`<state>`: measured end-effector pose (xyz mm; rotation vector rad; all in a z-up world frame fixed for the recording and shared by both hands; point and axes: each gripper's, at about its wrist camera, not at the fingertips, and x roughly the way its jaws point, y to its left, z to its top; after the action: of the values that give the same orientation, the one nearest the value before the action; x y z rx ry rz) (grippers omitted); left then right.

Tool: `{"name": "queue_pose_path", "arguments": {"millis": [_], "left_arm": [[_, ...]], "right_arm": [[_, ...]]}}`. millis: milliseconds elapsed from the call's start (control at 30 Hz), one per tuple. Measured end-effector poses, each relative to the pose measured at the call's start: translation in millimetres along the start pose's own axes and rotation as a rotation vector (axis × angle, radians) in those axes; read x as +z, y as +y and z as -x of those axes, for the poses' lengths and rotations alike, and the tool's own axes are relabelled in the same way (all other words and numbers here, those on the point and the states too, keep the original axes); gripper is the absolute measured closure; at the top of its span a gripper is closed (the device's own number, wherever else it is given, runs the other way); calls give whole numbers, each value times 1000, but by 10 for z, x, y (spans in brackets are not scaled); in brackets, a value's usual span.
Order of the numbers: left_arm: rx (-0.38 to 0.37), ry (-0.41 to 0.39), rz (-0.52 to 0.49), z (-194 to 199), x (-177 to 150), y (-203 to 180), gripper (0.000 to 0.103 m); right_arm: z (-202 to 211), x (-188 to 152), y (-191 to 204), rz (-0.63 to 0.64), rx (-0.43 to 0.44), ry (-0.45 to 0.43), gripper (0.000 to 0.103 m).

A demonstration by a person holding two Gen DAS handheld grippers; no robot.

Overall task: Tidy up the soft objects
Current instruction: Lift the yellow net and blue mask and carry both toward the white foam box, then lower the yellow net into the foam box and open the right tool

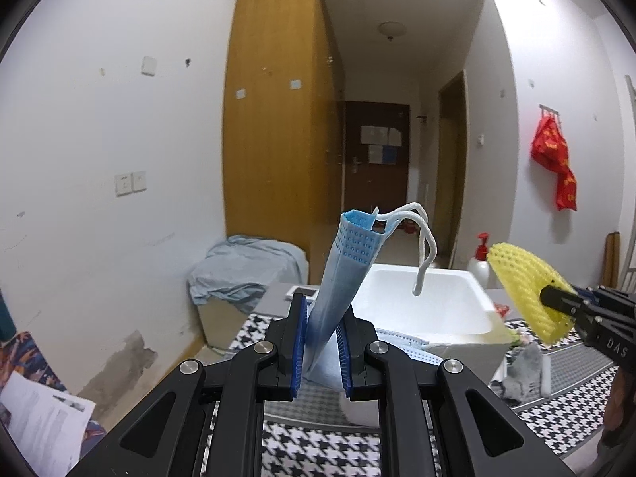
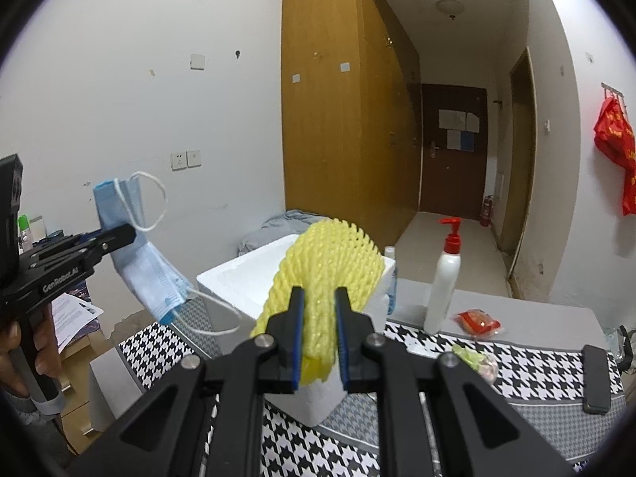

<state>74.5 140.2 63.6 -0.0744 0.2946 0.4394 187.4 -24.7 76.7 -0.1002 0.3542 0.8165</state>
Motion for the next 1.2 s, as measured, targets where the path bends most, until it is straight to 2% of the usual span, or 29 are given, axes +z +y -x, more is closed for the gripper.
{"name": "queue_pose_path", "arguments": {"millis": [500, 1200], "left_arm": [[66, 49, 36, -68, -212, 294, 87], [90, 66, 58, -138, -276, 484, 87]], "right_arm": [[-402, 174, 165, 24, 25, 33, 85], [-824, 216, 264, 24, 17, 98, 85]]}}
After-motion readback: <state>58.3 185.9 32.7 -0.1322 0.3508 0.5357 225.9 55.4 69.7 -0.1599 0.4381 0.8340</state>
